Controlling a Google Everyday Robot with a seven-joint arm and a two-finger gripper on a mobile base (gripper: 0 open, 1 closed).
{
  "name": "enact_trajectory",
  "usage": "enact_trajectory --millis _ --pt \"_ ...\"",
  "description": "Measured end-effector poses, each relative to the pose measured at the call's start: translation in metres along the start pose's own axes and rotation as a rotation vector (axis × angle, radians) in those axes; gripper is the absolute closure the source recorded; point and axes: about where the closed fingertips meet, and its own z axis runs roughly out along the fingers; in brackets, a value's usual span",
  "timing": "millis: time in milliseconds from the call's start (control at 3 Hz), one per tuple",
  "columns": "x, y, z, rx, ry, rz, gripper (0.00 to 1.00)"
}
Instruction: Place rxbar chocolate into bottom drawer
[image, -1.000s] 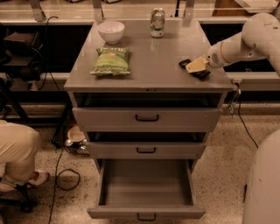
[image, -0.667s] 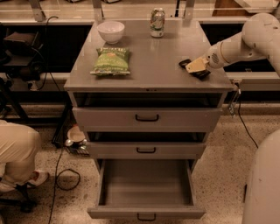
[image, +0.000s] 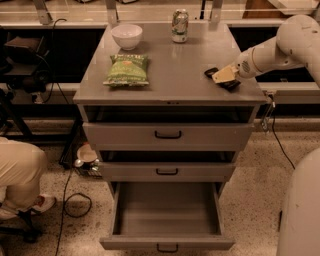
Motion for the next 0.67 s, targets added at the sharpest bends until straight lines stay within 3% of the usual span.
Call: enact_trajectory --millis 667 --pt "0.0000 0.0000 -0.0001 0.000 0.000 0.000 1.00"
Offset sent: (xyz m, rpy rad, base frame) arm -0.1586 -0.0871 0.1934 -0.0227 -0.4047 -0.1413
